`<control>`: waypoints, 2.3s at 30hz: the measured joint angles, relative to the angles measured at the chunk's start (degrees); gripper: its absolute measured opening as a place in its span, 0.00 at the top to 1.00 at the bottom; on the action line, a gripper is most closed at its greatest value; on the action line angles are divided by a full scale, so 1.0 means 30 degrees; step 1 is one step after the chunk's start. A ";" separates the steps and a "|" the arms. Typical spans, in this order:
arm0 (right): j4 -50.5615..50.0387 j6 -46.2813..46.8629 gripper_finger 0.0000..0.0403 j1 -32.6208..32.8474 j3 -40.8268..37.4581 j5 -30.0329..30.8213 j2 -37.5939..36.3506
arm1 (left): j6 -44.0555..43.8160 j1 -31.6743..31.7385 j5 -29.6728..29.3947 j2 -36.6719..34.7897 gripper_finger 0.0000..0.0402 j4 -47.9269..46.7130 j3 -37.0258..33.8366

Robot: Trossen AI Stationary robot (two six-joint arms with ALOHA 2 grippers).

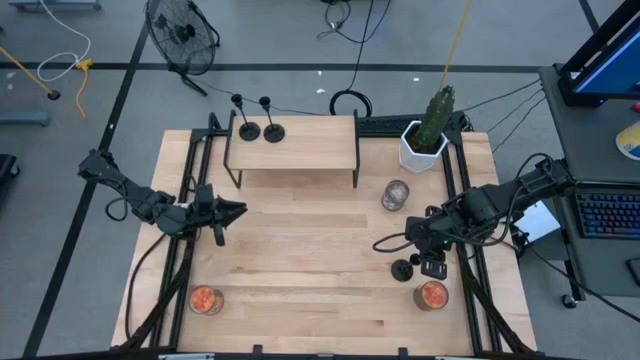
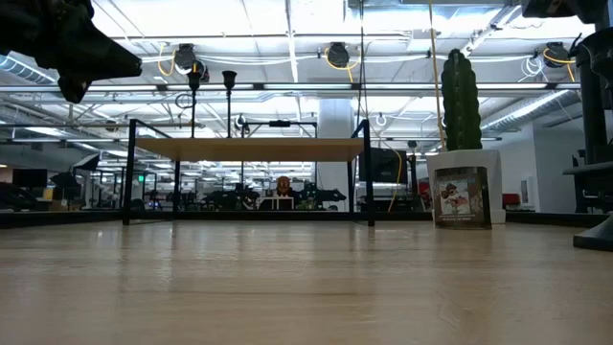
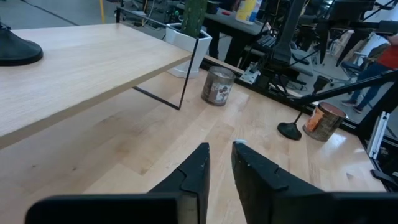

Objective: Pick & Place candle stick holders
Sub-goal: Put the black candle holder on the shelf

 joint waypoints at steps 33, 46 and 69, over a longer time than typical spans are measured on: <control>0.2892 -0.0022 0.65 -0.0007 -0.3586 0.0409 0.0576 | 0.0057 0.0015 -0.0464 0.0000 0.78 -0.0465 0.0000; 0.3202 -0.0178 0.89 -0.0015 -0.3796 0.0326 0.0554 | 0.0032 0.0015 -0.0456 0.0000 0.78 -0.0465 0.0000; 0.3588 -0.3561 0.97 -0.3070 -0.0988 -0.0583 0.0893 | -0.1356 0.0015 0.0902 0.0079 0.78 -0.0373 0.0000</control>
